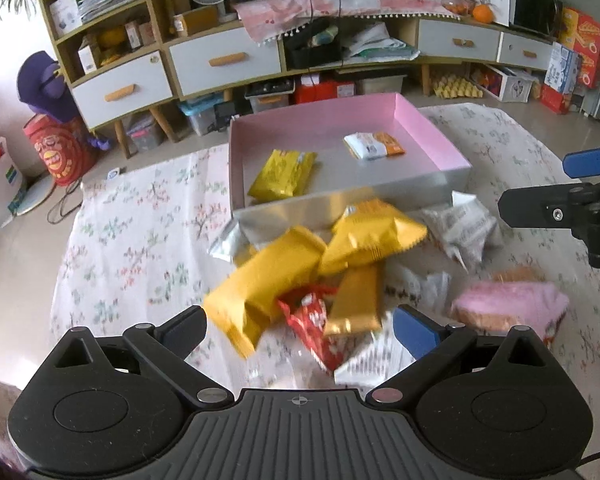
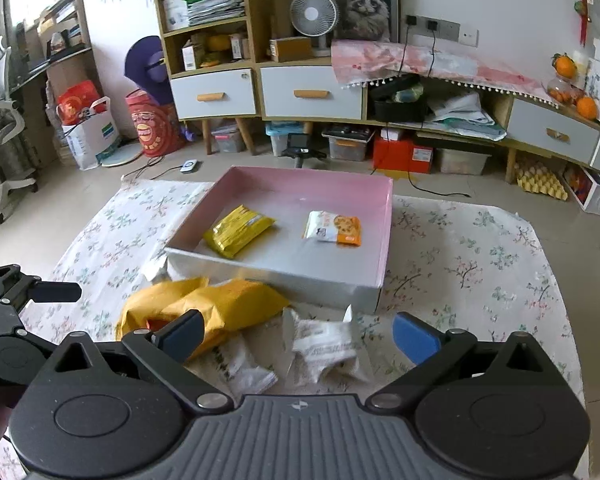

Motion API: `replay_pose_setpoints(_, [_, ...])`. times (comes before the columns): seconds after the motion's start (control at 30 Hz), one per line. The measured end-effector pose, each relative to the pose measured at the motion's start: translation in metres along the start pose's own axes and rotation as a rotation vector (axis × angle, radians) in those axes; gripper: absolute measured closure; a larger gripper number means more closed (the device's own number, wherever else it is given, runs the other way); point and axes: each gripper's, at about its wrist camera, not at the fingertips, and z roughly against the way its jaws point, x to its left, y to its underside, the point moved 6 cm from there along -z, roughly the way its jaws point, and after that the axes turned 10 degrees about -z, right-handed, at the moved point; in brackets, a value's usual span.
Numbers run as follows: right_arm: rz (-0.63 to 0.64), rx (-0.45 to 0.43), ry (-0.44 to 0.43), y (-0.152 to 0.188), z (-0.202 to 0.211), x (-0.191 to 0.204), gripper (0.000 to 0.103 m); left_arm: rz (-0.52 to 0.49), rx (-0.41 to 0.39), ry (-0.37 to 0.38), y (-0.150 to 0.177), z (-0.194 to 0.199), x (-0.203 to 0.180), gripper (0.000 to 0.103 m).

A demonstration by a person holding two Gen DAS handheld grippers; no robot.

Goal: Organize snacks
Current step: 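Move both open grippers back over the snack pile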

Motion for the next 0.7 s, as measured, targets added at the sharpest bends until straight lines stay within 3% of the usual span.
replay_pose_setpoints(0.2, [0.013,-0.006,-0.008,0.024,0.002,0.000,0.017,-0.020,-0.017,-0.009,0.021,0.007,-0.004,0.002])
replay_pose_setpoints(0.5, [0.175,-0.034,-0.023,0.058,0.010,0.005,0.017,-0.074,0.001,-0.027,0.057,0.006,-0.001,0.002])
replay_pose_setpoints(0.7, [0.219,0.021,-0.052,0.080,0.009,0.004,0.017,-0.065,0.007,0.016,0.074,0.004,-0.005,0.002])
